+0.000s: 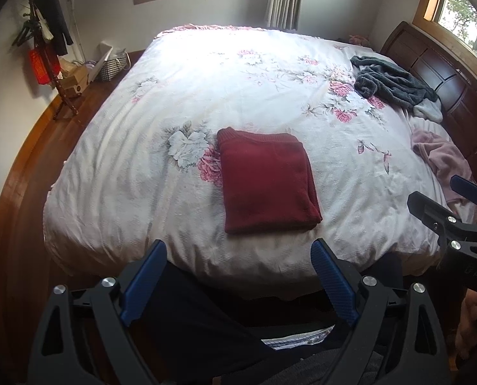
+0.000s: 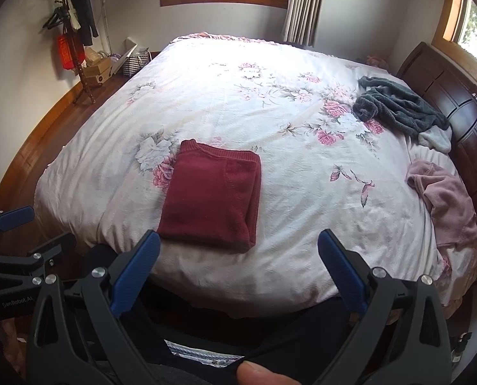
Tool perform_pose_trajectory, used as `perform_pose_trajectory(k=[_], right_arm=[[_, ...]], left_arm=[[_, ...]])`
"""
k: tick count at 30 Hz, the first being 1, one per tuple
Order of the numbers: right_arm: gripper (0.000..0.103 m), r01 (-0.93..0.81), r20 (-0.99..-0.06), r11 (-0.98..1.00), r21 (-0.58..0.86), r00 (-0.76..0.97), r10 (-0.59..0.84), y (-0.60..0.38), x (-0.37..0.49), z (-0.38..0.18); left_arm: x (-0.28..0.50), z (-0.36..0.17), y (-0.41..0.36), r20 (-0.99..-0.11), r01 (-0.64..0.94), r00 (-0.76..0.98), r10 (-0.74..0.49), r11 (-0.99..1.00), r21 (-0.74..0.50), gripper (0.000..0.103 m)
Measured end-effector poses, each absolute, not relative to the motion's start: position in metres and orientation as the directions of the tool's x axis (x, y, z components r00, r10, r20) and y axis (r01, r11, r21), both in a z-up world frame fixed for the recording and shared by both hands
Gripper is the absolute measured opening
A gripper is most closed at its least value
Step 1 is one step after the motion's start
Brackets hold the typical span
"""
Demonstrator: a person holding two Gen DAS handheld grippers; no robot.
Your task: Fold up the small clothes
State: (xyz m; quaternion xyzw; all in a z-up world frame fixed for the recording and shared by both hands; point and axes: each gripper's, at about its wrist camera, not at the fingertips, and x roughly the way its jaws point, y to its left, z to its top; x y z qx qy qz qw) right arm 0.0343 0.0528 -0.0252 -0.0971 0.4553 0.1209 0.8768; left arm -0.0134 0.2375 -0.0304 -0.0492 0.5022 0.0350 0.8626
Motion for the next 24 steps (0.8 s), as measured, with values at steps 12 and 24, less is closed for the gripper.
perform_pose_trajectory(k=[12,24], right_arm=[[0.098,-0.324,-0.825,0.944,-0.063,0.549,0.133,0.062,0.037,-0.021],[0.098,-0.341,-0.828,0.938,-0.057,0.541,0.146,0.066,0.042,-0.019]], left_arm=[[-0.011,-0.019,0.246,-0.860,-0.129,0.510,0.029,0.991,-0.043,0.091],[-0.007,-0.015,0.250,-0.856,-0.133,0.516,0.038,0.990,-0.036,0.091]])
